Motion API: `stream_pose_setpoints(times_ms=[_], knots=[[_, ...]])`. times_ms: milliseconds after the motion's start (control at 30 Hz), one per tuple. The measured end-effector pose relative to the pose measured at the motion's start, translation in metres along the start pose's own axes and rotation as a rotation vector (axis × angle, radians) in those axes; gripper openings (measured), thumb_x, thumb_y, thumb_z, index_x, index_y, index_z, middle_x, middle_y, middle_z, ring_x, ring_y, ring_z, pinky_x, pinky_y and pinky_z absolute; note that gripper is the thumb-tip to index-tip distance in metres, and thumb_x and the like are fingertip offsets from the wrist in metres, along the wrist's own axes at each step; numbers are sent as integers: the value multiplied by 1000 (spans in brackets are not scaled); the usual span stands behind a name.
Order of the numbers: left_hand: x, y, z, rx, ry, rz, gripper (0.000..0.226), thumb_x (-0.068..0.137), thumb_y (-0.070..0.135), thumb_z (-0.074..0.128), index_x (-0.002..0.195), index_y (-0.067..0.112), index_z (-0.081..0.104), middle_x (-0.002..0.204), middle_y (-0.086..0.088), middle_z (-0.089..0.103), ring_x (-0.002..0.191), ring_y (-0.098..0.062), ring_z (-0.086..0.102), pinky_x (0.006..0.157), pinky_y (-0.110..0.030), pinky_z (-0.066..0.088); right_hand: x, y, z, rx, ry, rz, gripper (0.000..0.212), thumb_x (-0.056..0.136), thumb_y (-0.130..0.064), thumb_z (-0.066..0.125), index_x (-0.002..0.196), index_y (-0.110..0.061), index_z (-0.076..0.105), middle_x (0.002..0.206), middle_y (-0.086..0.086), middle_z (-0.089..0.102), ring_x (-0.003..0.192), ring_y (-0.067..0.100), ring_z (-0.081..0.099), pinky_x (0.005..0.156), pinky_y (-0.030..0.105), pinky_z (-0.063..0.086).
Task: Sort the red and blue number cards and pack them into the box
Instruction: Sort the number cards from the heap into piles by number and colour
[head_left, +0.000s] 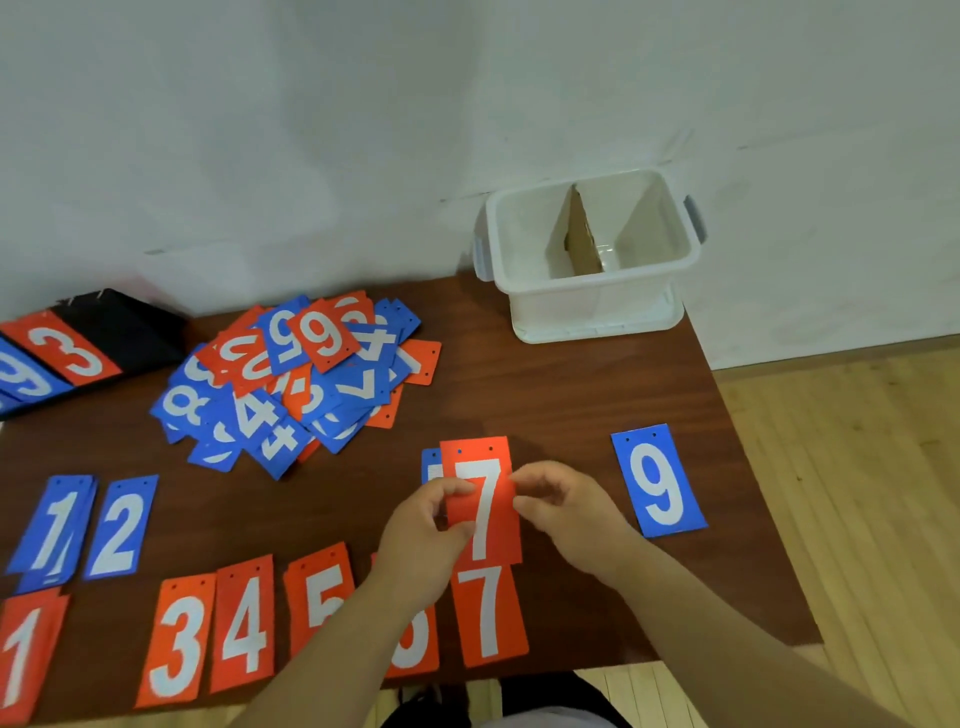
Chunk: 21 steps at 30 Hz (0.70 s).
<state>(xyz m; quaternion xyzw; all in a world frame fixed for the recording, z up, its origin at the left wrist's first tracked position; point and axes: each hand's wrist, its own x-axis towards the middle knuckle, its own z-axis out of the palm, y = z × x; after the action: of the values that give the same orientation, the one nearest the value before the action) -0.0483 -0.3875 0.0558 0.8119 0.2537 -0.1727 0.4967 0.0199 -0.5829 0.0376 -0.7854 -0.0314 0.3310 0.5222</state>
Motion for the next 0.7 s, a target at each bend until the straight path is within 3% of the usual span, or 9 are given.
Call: stream_pose_setpoints(times_ms=[233, 367, 500, 567, 700], knots=[[-17, -38, -7, 14, -75, -7, 38, 93, 10, 69, 113, 42, 62, 117, 16, 64, 100, -1, 64, 75, -13, 56, 2, 8, 38, -134, -12, 58, 21, 92, -16, 71, 105, -32, 70, 98, -15, 68, 92, 6, 66, 79, 22, 56], [-27, -76, -5, 217, -194, 51, 39, 93, 17, 69, 119, 45, 63, 123, 17, 63, 110, -3, 61, 88, -13, 51, -11, 35, 58, -315, -53, 74, 22, 89, -12, 71, 100, -31, 67, 95, -18, 67, 89, 4, 64, 73, 8, 46], [-28, -100, -10, 344, -193, 86, 38, 93, 26, 69, 128, 39, 63, 124, 13, 61, 109, -8, 59, 90, -22, 49, -28, 66, 81, -456, -39, 123, 25, 88, -14, 70, 99, -35, 64, 97, -17, 66, 89, 5, 63, 72, 7, 43], [-28, -110, -20, 364, -169, 103, 36, 93, 29, 68, 128, 38, 63, 124, 12, 60, 107, -9, 58, 89, -25, 48, -33, 72, 91, -520, -1, 142, 23, 88, -14, 68, 103, -32, 67, 99, -12, 67, 90, 10, 64, 73, 11, 46], [-34, -129, -55, 386, -126, 160, 36, 94, 33, 67, 130, 35, 62, 124, 11, 60, 109, -9, 58, 90, -26, 48, -42, 66, 104, -629, 128, 189, 24, 85, -23, 66, 108, -30, 68, 107, -1, 53, 92, 22, 64, 81, 31, 53]])
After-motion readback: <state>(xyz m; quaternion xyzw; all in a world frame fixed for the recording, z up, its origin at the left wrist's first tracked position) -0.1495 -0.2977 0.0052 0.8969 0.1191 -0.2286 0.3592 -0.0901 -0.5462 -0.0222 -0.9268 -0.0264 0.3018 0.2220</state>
